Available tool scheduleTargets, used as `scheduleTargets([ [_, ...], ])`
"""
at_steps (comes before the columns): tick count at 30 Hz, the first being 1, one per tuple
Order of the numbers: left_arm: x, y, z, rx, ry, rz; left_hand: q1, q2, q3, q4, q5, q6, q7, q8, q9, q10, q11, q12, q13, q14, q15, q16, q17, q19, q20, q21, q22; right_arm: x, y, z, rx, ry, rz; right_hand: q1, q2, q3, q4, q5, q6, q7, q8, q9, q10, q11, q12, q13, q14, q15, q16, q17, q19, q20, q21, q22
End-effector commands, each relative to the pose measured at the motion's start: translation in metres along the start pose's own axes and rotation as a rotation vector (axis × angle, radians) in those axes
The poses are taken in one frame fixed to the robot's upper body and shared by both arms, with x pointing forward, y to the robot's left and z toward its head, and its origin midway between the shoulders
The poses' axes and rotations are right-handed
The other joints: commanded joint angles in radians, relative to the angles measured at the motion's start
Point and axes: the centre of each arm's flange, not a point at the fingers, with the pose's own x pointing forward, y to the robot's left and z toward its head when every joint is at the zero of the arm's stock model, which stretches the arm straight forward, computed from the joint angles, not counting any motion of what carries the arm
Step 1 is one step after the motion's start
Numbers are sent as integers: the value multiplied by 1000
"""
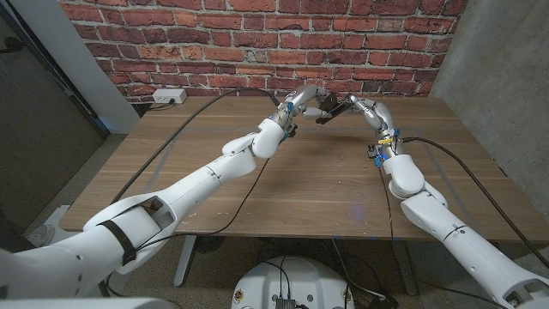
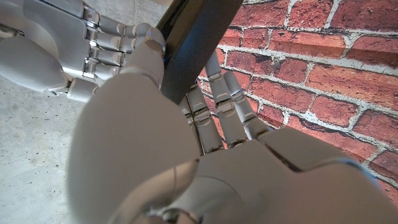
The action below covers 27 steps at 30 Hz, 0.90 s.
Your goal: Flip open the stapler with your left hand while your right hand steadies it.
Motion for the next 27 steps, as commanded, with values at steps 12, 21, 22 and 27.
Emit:
scheduleTargets([
  [12,-7,5,13,-33,-89,33,22,29,53,47,4,93,-5,2,2,97,-97,-10,6,151,-226,-10,10,-8,-4,15,-10,-5,3,3,-173,70,-26,47,36,3,-23,0,120,1,39,0,127,-8,36,4,151,-75,104,61,27,-19,37,-23],
  [21,-10,6,12,-36,-88,42,20,29,55,48,3,91,-6,-1,5,98,-98,-14,9,152,-226,-15,14,-10,-6,20,-17,-11,2,8,-188,41,-99,201,69,37,-56,2,296,-24,121,38,364,-35,143,65,250,-130,239,181,38,-65,109,-29],
  [22,-11,6,12,-35,-89,46,19,29,55,49,3,93,-6,-1,4,99,-99,-14,9,152,-226,-15,15,-10,-6,21,-17,-11,2,9,-189,40,-102,210,69,36,-56,2,298,-19,124,42,365,-35,146,71,252,-133,247,191,38,-68,114,-28],
  [27,-14,9,14,-15,-100,89,19,27,56,48,3,94,-7,-2,6,99,-100,-18,10,154,-227,-18,18,-11,-7,25,-22,-13,2,11,-189,34,-101,249,62,35,-57,2,313,-9,141,59,387,-43,165,99,256,-133,278,231,37,-77,138,-27],
])
